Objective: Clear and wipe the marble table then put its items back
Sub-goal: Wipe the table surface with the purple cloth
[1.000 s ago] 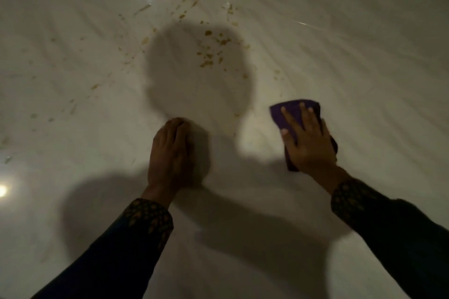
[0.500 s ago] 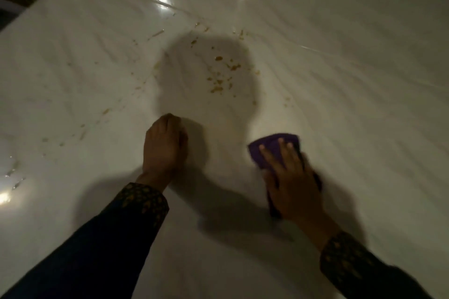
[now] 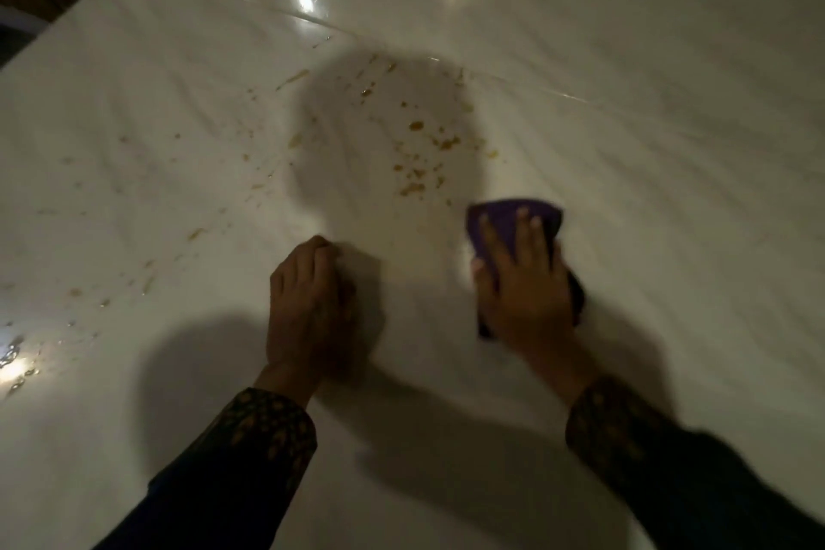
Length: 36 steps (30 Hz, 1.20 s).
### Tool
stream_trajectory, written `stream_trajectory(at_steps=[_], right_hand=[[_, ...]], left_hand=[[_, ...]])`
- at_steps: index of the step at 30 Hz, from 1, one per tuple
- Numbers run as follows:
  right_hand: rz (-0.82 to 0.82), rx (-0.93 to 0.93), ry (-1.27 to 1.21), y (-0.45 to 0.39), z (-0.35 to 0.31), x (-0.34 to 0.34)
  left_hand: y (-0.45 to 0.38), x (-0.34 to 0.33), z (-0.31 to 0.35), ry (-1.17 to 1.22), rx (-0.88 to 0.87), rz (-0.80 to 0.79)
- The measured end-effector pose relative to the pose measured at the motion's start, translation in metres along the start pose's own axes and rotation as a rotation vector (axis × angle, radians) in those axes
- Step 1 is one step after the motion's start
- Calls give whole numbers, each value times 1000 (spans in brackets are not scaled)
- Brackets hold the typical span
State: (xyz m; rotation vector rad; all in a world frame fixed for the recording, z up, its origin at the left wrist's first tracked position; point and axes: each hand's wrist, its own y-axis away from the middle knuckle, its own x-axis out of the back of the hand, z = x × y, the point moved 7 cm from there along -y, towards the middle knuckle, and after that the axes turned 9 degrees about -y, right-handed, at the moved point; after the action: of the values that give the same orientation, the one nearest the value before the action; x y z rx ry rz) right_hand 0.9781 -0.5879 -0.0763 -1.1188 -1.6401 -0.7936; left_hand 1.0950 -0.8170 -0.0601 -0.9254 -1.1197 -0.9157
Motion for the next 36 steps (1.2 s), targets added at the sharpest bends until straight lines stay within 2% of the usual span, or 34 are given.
stream_trajectory(at_steps=[4,8,12,16,18,20,24,27,29,31,36], right_hand=[[-143,218,-33,85,-53,-22],[-171,276,-16,57,-34,-16],[-55,78,22,-29,18,4],[-127,-151,6,-96,44,8],[-128,-178,17,-104,31,4],[-116,-103,41,-92,4,-6],[-154,183,14,-21,-55,-25],[-216,281,37,7,-48,-24],[-222,244,41,-9,-23,-16],[-151,150,41,-35,1,-5],[-88,-27,34,-113,39,10]], left_hand=[[1,2,2,-2,7,21],[0,1,2,23,3,-7],[0,-2,-1,28,14,-40],[-5,-5,-4,55,12,-77],[-3,-3,-4,70,25,-55],[-1,-1,-4,63,28,-52],[-2,-1,-1,36,62,-113],[-17,8,-9,8,54,-142],[-36,9,-21,-43,-45,-146],[-54,5,-36,-110,-100,-156],[-61,-10,-48,-109,-37,-194]])
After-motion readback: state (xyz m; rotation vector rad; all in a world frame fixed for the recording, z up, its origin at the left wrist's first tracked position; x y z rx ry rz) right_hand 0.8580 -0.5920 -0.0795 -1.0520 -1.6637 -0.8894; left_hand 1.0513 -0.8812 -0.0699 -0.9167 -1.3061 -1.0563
